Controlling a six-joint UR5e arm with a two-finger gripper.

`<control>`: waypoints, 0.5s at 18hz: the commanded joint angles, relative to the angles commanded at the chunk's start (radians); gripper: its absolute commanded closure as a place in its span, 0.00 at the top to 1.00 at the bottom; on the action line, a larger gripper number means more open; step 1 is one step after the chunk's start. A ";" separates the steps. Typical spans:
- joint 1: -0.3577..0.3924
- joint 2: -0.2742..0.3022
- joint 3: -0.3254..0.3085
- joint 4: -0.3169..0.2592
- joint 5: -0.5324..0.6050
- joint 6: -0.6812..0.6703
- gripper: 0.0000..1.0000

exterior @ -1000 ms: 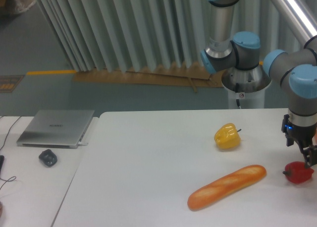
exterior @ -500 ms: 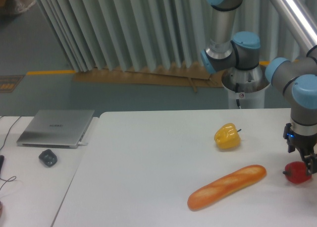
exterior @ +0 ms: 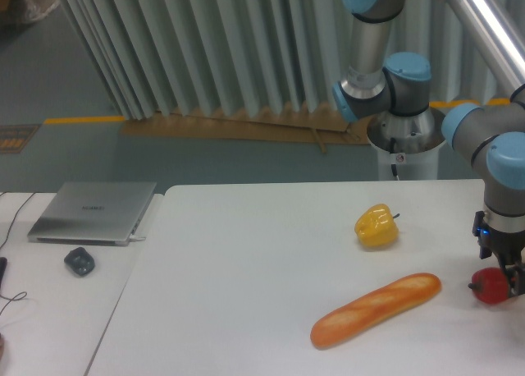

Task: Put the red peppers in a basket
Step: 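Close the gripper around the red pepper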

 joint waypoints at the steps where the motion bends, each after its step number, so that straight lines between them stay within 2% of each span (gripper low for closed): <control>1: 0.000 -0.002 0.000 -0.002 -0.002 0.005 1.00; 9: 0.000 0.000 -0.023 -0.003 0.000 0.041 1.00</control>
